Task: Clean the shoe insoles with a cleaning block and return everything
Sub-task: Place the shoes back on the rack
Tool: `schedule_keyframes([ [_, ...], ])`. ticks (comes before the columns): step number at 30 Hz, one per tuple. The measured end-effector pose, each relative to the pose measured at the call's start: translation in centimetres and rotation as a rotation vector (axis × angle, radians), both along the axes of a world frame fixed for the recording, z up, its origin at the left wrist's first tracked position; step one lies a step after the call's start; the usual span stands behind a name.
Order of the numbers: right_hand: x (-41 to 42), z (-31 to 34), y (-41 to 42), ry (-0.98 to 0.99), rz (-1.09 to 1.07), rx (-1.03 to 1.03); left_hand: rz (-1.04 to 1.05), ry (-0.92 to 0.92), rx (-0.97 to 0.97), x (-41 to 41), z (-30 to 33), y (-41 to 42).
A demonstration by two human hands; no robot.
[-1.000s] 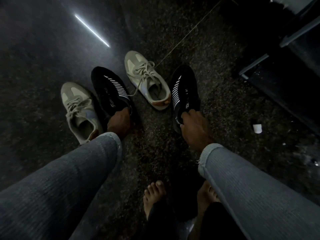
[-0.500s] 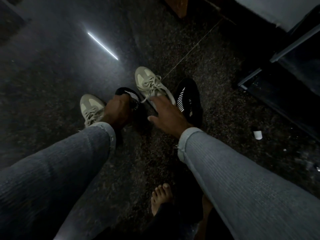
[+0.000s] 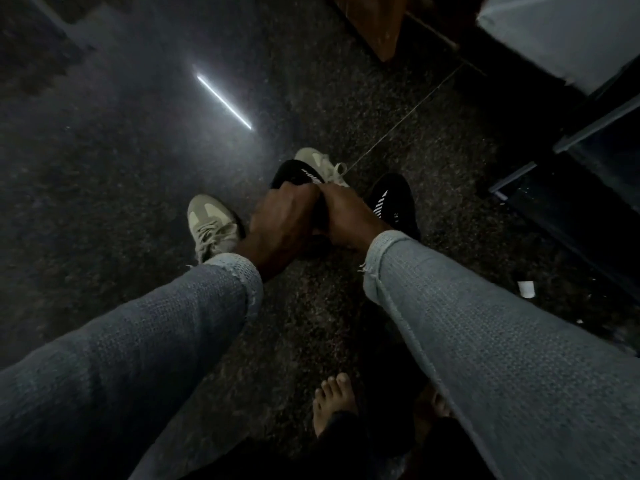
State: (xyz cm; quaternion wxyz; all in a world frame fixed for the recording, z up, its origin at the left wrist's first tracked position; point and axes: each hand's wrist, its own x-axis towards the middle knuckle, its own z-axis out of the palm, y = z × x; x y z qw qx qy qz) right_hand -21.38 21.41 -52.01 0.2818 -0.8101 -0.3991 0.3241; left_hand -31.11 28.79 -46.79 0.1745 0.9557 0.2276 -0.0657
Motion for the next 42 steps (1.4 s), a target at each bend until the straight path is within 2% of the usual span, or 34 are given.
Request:
schedule_keyframes([
  [5,2.1,1.9,-2.6,-0.11,-0.01,0.026,-0.038,-0.065,-0.143,1.2,1.6,-1.3],
  [12,7.0,2.5,-7.8,-0.221,-0.208,0.066,-0.073,-0.27,-0.091,4.7,1.2,-4.5],
  [15,9.6,2.1,-11.3,-0.213,-0.292,0.018,-0.086,-0.155,-0.065,5.6,-0.4,-6.4],
  [18,11.0,1.2,-15.0,-0.216,-0.355,-0.015,-0.182,0.045,0.002,6.5,-2.6,-8.7],
  [21,11.7,-1.1,-18.5,-0.211,-0.398,-0.091,-0.243,0.239,0.008,7.4,-4.9,-10.9],
  [23,11.7,-3.2,-20.4,-0.175,-0.4,-0.147,-0.269,0.301,-0.003,7.8,-6.6,-12.4],
  [32,8.4,-9.7,-24.8,-0.078,-0.336,-0.195,-0.235,0.459,-0.128,7.0,-13.3,-15.5],
  [35,8.4,-11.7,-25.5,-0.157,-0.201,-0.309,-0.207,0.471,-0.158,6.6,-14.6,-15.6],
  [42,5.8,-12.5,-25.5,-0.409,-0.103,-0.431,-0.224,0.481,-0.125,7.1,-15.3,-15.6],
])
